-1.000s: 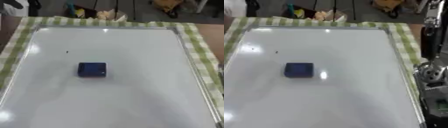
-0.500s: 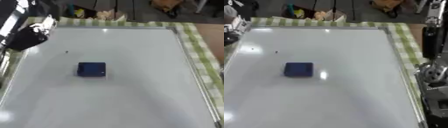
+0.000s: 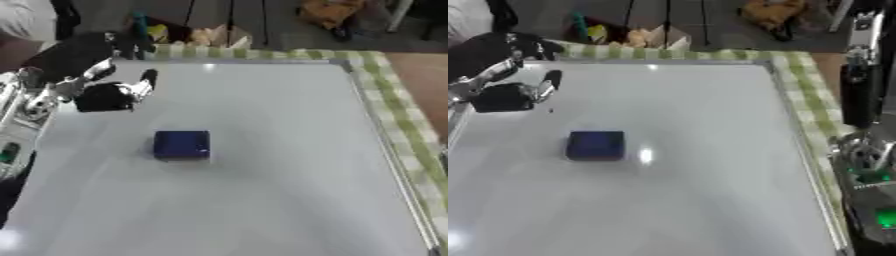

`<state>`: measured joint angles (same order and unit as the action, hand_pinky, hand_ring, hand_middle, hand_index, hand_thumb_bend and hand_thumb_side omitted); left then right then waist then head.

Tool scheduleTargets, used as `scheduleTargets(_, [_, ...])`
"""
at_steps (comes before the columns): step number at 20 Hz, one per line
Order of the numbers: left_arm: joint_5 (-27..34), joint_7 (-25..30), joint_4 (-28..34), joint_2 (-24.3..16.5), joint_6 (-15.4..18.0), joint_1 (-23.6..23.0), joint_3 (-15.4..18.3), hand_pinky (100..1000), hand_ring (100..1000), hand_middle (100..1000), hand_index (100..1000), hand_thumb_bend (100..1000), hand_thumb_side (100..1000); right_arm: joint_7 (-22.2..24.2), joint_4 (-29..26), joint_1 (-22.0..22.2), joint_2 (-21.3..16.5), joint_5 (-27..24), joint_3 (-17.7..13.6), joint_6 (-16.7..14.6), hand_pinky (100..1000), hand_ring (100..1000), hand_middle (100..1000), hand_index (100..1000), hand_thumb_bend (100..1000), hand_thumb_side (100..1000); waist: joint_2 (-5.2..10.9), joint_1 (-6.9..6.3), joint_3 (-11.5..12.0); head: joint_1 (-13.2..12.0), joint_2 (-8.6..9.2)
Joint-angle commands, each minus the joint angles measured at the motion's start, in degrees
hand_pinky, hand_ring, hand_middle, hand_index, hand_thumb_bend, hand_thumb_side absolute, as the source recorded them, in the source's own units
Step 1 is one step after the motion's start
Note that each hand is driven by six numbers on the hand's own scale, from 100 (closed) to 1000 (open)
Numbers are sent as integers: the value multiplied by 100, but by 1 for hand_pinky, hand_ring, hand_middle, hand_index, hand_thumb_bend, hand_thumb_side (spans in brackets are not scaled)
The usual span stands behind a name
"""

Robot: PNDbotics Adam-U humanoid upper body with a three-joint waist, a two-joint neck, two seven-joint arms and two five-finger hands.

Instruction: Wipe the whiteboard clean with a brush.

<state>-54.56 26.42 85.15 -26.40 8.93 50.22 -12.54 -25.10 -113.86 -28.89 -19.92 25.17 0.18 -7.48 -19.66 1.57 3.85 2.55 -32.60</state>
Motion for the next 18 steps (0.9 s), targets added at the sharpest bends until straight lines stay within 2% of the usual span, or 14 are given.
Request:
scheduleTargets(1, [-149,107,-162,-17,172,154,-148,613,776,758,950,133,1000,27,-74,-53,-56,-45,0,-8,817,911,707,841,100,1000,152,-17,-17,-27,71])
scheduleTargets(5, [-103,403,-274,16,428,197,-230,613,786,773,958,237,1000,20,-74,-50,-48,-57,7,-2,817,911,705,841,100,1000,150,-26,-20,-26,75])
scheduleTargets(6, [-86,474,-282,21,459,205,-234,614,790,782,965,275,1000,20,-74,-51,-47,-58,9,0,817,910,705,841,100,1000,149,-26,-20,-23,75])
scheduleTargets(7, [-63,568,-294,24,487,209,-246,622,801,794,985,350,1000,18,-74,-51,-45,-61,10,2,817,910,704,842,100,1000,148,-26,-22,-21,76])
scheduleTargets(13, [134,1037,-273,37,477,215,-249,637,825,815,1000,442,1000,-1,-74,-43,-33,-72,21,30,818,912,703,842,100,1000,151,-27,-6,-6,52])
scheduleTargets(18, [285,1412,-199,23,546,193,-324,657,848,862,1000,553,1000,-6,-74,-44,-33,-79,26,37,818,912,702,842,100,1000,148,-24,-1,5,30])
